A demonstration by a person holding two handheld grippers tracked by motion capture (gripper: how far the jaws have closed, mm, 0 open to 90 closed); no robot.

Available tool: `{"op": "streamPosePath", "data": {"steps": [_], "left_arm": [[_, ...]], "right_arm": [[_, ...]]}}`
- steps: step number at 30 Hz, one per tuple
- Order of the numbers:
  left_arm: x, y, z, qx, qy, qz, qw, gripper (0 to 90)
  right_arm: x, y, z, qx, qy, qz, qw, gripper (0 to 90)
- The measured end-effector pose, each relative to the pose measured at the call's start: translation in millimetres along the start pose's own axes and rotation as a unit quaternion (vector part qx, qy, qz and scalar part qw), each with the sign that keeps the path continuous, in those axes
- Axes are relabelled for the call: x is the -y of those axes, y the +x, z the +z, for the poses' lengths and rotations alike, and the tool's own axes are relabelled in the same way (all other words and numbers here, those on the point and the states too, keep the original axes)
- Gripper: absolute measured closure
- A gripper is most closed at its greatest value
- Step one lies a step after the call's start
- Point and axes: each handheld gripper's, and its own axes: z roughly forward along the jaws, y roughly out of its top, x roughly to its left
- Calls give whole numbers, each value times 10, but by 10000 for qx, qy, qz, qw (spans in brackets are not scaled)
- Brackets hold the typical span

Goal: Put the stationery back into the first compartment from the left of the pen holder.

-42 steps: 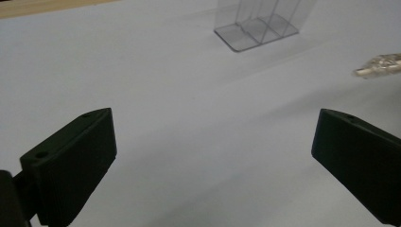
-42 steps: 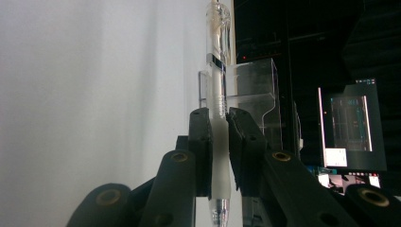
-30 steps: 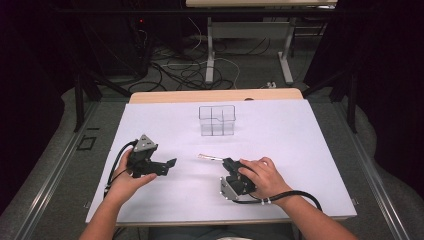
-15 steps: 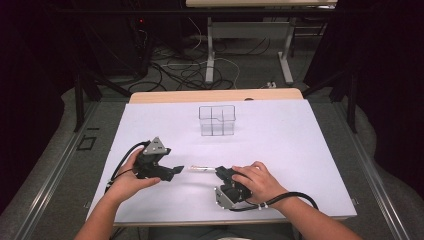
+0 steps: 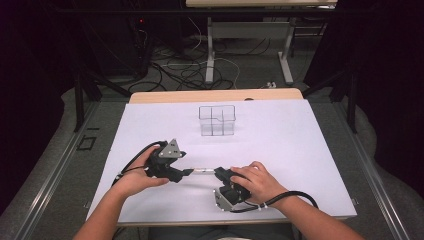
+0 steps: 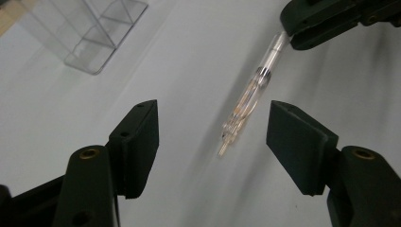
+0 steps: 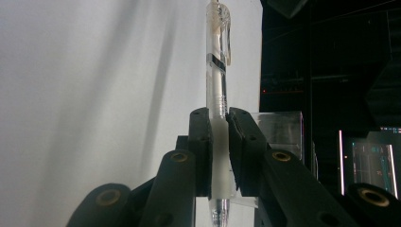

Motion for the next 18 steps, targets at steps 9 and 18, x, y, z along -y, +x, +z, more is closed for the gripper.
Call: {"op": "streamPosePath", "data": {"steps": [9,18], "left_arm": [[-53,-90,224,333,113,277,9990,453],[-49,-157,341,375,255,480,9978,521]], "right_arm": [[-52,56,36,-173,-65,-35,9998,799],[-92,99,37,-225,80,-83,9997,799]]}}
